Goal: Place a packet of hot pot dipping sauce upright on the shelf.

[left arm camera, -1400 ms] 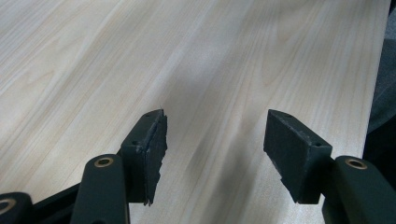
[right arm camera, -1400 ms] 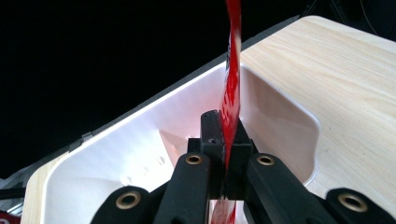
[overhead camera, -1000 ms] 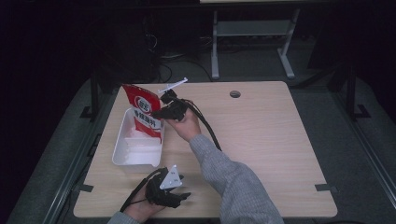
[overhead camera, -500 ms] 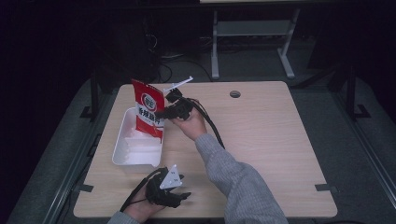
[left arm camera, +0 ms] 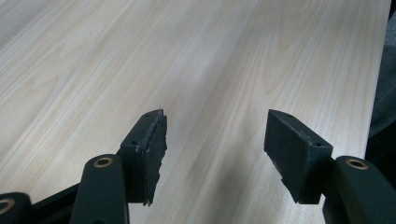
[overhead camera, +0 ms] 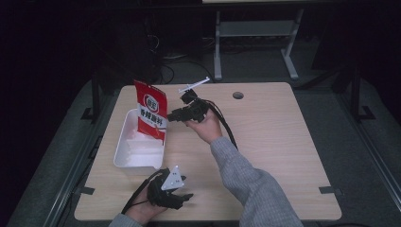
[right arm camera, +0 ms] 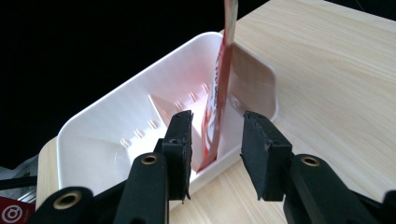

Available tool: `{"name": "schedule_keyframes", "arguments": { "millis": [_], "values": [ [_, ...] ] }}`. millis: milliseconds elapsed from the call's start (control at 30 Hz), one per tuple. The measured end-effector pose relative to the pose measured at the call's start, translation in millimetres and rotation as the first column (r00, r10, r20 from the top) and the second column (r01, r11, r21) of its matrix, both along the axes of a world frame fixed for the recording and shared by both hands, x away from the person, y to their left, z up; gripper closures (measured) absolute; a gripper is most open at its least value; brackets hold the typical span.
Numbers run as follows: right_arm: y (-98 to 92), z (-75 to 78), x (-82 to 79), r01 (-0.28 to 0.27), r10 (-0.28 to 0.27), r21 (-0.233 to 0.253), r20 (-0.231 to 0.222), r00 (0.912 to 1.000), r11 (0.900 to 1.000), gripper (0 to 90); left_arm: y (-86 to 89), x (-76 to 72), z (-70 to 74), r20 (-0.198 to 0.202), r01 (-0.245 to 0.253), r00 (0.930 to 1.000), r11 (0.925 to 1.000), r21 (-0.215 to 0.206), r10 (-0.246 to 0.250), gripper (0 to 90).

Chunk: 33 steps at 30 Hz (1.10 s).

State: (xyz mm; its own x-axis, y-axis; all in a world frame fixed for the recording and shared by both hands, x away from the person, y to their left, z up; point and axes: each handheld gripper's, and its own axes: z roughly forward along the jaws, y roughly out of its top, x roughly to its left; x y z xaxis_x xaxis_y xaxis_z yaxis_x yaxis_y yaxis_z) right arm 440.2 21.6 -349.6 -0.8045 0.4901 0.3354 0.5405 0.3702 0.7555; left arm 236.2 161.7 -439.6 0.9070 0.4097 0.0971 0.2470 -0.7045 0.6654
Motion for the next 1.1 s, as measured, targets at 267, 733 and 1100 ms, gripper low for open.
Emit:
{"name": "schedule_keyframes", "arguments": {
  "millis": [267, 733, 1100],
  "values": [
    [-22.3, 0.4, -8.0, 0.007, -0.007, 0.0, -0.013, 0.9999, 1.0, 60.4, -0.7, 1.3, -0.7, -0.002, 0.001, 1.0, 1.0, 0.003, -0.001, 37.8],
    [-65.6, -7.3, -24.9, 0.017, -0.017, 0.009, -0.043, 0.9989, 1.0, 55.3, -3.5, 1.7, -2.0, -0.008, 0.007, 0.9999, 0.9999, 0.012, -0.007, 37.0],
    [-91.4, -21.2, -39.4, 0.023, -0.022, 0.013, -0.079, 0.9966, 1.0, 52.4, -3.0, 2.1, -1.4, -0.007, -0.001, 1.0, 1.0, 0.003, 0.001, 36.8]
  ]
}}
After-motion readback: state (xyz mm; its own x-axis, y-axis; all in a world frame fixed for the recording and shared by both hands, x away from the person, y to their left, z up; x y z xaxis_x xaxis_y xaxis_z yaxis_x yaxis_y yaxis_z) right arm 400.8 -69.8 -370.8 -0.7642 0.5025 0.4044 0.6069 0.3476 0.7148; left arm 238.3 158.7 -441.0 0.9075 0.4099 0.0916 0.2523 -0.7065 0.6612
